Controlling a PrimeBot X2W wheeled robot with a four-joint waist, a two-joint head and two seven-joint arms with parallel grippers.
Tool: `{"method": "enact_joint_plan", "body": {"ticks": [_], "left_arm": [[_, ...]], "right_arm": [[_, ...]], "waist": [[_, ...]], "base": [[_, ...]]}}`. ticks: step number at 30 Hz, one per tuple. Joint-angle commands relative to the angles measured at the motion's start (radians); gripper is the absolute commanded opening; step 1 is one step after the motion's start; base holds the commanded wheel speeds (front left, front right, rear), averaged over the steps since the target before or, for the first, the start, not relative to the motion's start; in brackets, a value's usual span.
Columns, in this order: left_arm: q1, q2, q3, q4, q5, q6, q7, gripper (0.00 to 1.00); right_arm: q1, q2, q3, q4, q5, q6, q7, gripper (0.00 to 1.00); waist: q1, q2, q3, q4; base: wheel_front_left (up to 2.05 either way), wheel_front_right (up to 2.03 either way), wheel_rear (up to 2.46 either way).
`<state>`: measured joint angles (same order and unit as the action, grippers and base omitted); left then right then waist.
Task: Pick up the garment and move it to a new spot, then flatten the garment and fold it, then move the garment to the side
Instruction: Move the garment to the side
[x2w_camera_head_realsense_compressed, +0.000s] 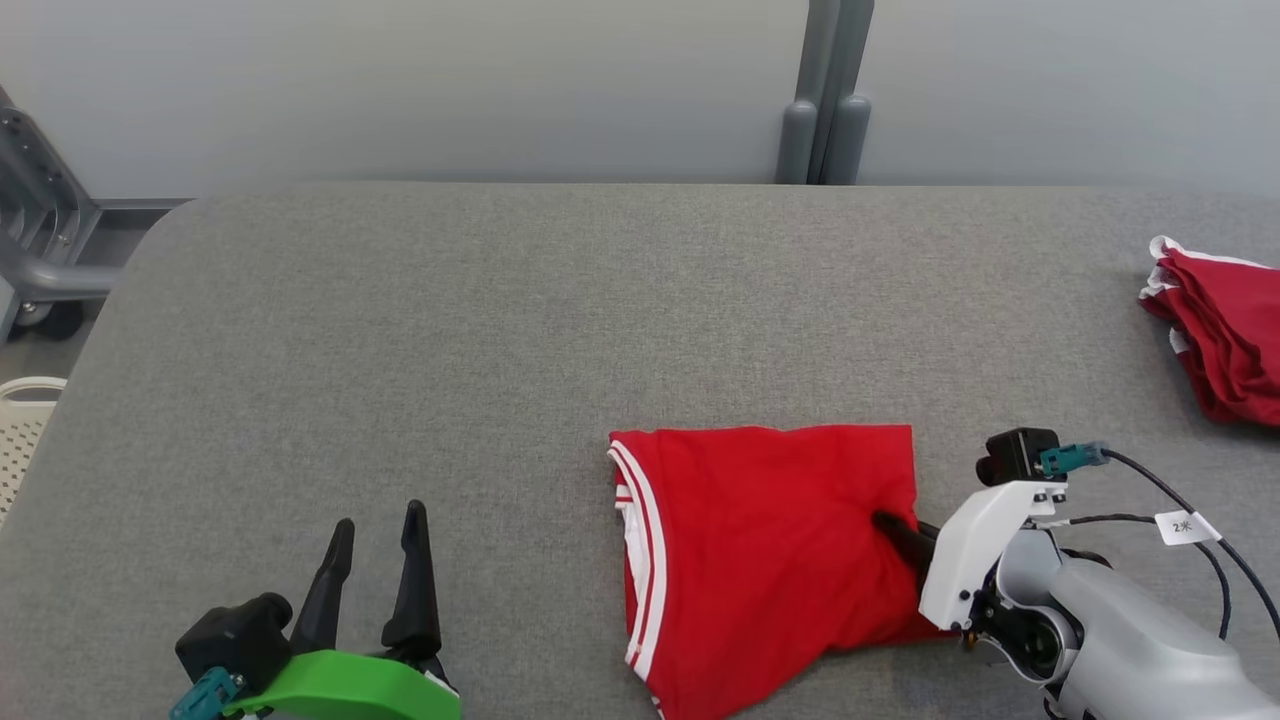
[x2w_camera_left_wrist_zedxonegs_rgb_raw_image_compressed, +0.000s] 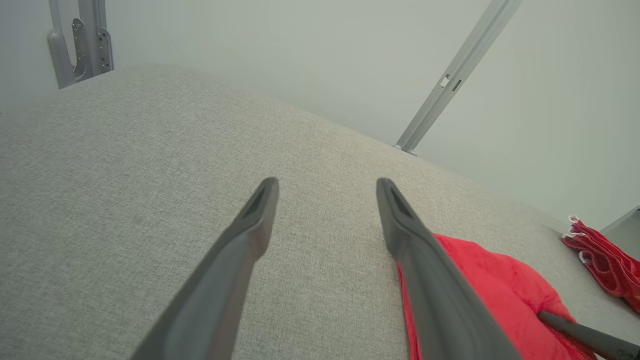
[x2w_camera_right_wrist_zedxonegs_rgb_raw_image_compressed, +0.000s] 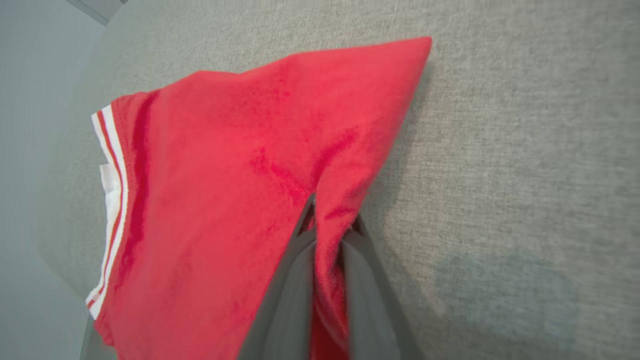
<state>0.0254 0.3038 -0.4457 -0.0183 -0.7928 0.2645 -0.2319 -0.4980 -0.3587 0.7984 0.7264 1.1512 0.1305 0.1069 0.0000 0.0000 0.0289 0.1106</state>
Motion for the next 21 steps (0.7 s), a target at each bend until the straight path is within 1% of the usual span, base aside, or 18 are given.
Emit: {"method": "enact_joint_plan", "body": {"ticks": [1,5,10,17,21], "left_arm": [[-0.01,0.001,0.005,0.002,0.001,0.003,-0.006,1.0],[-0.005,-0.003,0.003,0.002,0.001,0.003,-0.008,1.0],[0.002,-0.008,0.0,0.001,0.004,-0.001,-0.011,1.0],[0.001,-0.02,-0.014,0.004,0.013,-0.007,-0.015,1.0],[-0.008,-0.028,-0.026,0.01,0.021,-0.013,-0.016,1.0]], "right_arm": [[-0.011,-0.006,0.0,-0.005,0.004,0.0,-0.008,0.0],[-0.023,-0.036,-0.007,-0.027,0.0,0.0,-0.031,0.0],[-0.042,-0.088,-0.016,-0.055,-0.031,0.0,-0.042,0.0],[-0.058,-0.15,-0.048,-0.083,-0.089,0.0,-0.023,0.0],[-0.053,-0.168,-0.083,-0.105,-0.112,0.0,-0.004,0.0]], "waist": [[0.0,0.0,-0.003,-0.007],[0.0,0.0,-0.011,-0.034],[0.0,0.0,-0.024,-0.086],[0.0,0.0,-0.044,-0.187],[0.0,0.0,-0.05,-0.253]], "base": [[0.0,0.0,0.0],[0.0,0.0,0.0],[0.0,0.0,0.0],[0.0,0.0,0.0],[0.0,0.0,0.0]]}}
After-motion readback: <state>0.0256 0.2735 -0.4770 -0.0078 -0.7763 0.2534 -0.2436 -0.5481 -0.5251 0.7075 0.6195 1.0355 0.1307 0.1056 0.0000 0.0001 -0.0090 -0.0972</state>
